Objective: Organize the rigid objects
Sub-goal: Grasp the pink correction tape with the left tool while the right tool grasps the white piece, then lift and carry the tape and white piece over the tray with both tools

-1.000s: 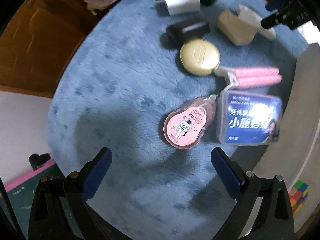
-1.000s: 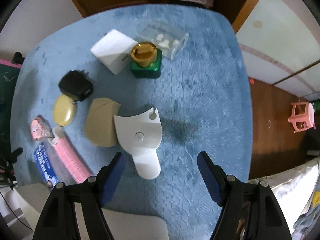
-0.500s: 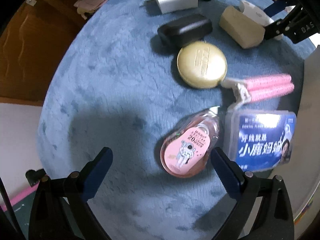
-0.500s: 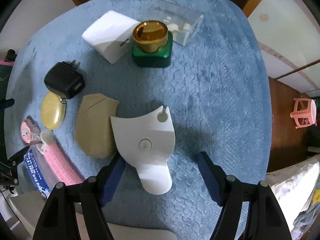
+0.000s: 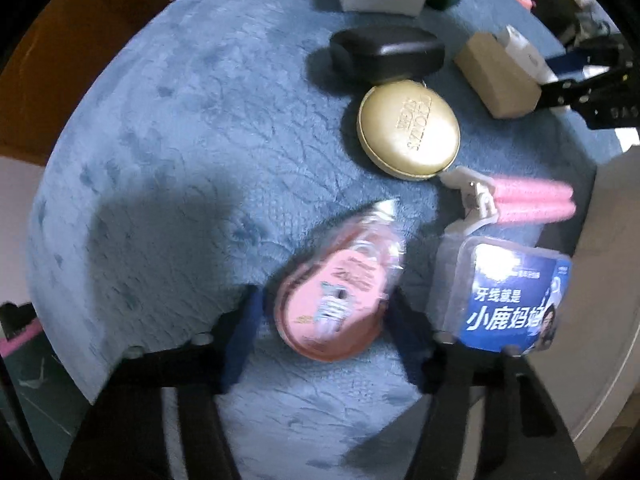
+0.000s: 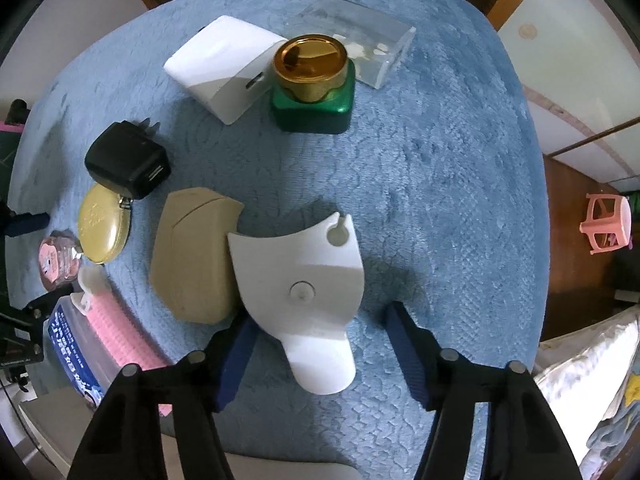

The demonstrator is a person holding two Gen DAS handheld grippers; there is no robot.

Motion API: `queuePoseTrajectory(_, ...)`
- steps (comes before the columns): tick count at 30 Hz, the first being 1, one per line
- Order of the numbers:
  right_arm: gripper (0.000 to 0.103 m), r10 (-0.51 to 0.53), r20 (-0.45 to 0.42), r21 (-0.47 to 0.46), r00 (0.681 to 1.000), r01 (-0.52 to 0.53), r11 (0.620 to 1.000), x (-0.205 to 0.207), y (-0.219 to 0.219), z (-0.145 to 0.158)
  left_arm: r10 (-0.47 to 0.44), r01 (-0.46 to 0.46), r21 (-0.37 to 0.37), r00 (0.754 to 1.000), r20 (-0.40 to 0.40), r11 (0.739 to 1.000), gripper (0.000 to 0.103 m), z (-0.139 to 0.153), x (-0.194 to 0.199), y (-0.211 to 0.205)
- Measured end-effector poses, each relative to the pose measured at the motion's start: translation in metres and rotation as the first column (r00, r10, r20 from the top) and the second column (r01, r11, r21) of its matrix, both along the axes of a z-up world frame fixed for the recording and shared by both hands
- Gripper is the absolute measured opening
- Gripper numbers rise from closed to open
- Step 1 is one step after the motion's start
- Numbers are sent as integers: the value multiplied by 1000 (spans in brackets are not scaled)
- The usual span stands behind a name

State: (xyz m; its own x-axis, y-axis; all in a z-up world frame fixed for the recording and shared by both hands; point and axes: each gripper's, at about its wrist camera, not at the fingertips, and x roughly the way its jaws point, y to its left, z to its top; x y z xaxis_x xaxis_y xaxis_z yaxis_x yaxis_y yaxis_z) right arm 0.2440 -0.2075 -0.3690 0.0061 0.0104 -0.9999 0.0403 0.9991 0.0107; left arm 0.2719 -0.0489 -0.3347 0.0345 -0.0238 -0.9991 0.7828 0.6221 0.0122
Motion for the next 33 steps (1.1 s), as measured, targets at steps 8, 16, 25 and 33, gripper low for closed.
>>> queuePoseTrajectory(8,46,-48,10,33,999,47,998,-5,4,9,179,-178,-24,984,23,984,54,14,-2,20)
queuePoseTrajectory(16,45,-88,88,67,992,82,994,-22,-1,52,357,-347,-106,929,102,932,54,74,-23,40)
queuePoseTrajectory(25,45,-110,221,127,969,83,988,-62,-13,126,492,-444,-237,845,208,864,54,160,-84,43)
queuePoseTrajectory(33,45,-87,335,164,938,33,986,-118,-11,192,563,-470,-354,794,230,808,54,203,-130,34)
